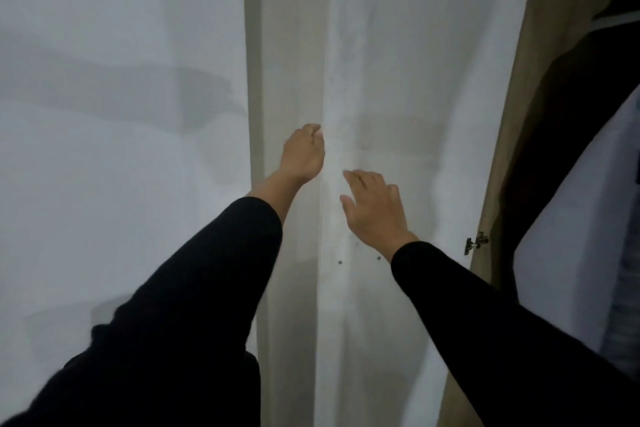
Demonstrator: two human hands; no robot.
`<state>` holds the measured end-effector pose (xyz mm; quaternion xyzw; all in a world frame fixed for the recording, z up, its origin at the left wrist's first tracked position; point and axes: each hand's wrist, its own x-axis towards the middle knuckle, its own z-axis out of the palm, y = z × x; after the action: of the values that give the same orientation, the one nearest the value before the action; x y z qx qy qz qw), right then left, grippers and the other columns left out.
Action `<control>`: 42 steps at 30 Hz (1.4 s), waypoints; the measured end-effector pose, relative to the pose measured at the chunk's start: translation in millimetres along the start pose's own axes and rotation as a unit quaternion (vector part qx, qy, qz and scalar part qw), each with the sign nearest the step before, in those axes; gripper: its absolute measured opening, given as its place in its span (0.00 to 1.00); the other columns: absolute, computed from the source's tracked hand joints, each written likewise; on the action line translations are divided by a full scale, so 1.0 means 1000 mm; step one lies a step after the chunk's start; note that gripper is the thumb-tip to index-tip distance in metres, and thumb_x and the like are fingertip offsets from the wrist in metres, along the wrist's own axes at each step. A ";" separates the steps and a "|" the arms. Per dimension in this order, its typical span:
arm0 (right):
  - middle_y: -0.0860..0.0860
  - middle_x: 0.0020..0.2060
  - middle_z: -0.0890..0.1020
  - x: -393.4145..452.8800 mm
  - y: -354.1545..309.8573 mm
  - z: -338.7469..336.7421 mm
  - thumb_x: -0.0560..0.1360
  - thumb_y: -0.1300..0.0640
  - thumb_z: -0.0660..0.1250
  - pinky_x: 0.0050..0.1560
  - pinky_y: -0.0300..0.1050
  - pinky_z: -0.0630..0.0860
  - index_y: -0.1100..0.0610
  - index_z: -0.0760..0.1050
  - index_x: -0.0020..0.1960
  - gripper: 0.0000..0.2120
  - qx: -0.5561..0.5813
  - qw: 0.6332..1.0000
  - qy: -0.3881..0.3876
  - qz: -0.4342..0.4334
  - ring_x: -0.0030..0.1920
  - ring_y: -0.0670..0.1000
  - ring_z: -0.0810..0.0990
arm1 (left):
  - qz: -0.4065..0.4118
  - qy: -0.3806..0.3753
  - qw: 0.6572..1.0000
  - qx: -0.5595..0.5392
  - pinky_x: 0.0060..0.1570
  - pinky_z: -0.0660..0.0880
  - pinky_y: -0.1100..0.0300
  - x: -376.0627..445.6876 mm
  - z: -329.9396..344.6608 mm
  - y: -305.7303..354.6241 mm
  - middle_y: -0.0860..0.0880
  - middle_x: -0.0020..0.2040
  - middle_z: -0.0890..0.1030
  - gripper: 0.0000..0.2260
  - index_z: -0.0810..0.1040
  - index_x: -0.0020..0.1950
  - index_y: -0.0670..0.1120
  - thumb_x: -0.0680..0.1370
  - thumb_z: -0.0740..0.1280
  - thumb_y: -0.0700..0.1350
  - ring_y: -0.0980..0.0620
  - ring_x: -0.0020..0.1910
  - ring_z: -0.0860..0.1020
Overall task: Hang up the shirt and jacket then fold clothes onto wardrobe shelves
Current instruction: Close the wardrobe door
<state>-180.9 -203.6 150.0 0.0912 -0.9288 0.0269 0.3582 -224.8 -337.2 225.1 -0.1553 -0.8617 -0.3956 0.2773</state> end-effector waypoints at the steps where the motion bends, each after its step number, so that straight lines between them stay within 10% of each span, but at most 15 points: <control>1: 0.54 0.63 0.76 0.006 -0.007 0.008 0.77 0.51 0.58 0.51 0.53 0.71 0.59 0.70 0.68 0.22 -0.010 1.000 0.002 -0.019 0.61 0.57 0.75 | 0.005 -0.012 1.000 -0.001 0.64 0.62 0.60 0.005 -0.002 -0.004 0.43 0.69 0.71 0.19 0.67 0.71 0.40 0.84 0.48 0.45 0.45 0.68 0.69; 12: 0.52 0.69 0.72 0.041 -0.038 0.092 0.74 0.51 0.63 0.67 0.61 0.65 0.58 0.68 0.71 0.27 -0.166 0.978 -0.082 -0.097 0.74 0.55 0.63 | 0.014 -0.142 0.983 -0.116 0.74 0.52 0.57 0.061 0.020 -0.040 0.47 0.76 0.61 0.25 0.58 0.76 0.45 0.83 0.42 0.55 0.48 0.76 0.58; 18: 0.53 0.77 0.56 0.031 -0.060 0.119 0.80 0.50 0.51 0.71 0.67 0.41 0.59 0.52 0.77 0.28 -0.224 0.964 -0.118 -0.084 0.77 0.54 0.37 | -0.002 -0.142 0.966 -0.215 0.61 0.73 0.45 0.077 0.022 -0.087 0.45 0.57 0.80 0.23 0.76 0.59 0.46 0.81 0.49 0.58 0.44 0.56 0.78; 35: 0.51 0.62 0.76 -0.090 -0.016 0.023 0.72 0.49 0.64 0.67 0.71 0.59 0.58 0.77 0.61 0.21 -0.250 0.966 -0.003 -0.072 0.75 0.53 0.61 | 0.040 -0.126 0.923 -0.362 0.39 0.77 0.71 -0.025 0.027 0.015 0.54 0.41 0.79 0.10 0.78 0.57 0.43 0.79 0.64 0.45 0.59 0.37 0.79; 42: 0.54 0.66 0.72 -0.155 0.029 -0.034 0.75 0.50 0.61 0.68 0.71 0.54 0.59 0.74 0.63 0.20 -0.284 0.957 -0.026 -0.045 0.76 0.55 0.55 | 0.083 -0.114 0.917 -0.372 0.55 0.79 0.53 -0.077 0.060 0.086 0.50 0.49 0.83 0.10 0.79 0.56 0.47 0.77 0.67 0.50 0.51 0.46 0.82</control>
<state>-51.0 -147.8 72.0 0.0278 -0.9021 -0.2570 0.3455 -142.9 -240.4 198.0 -0.3627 -0.6621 -0.6426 0.1312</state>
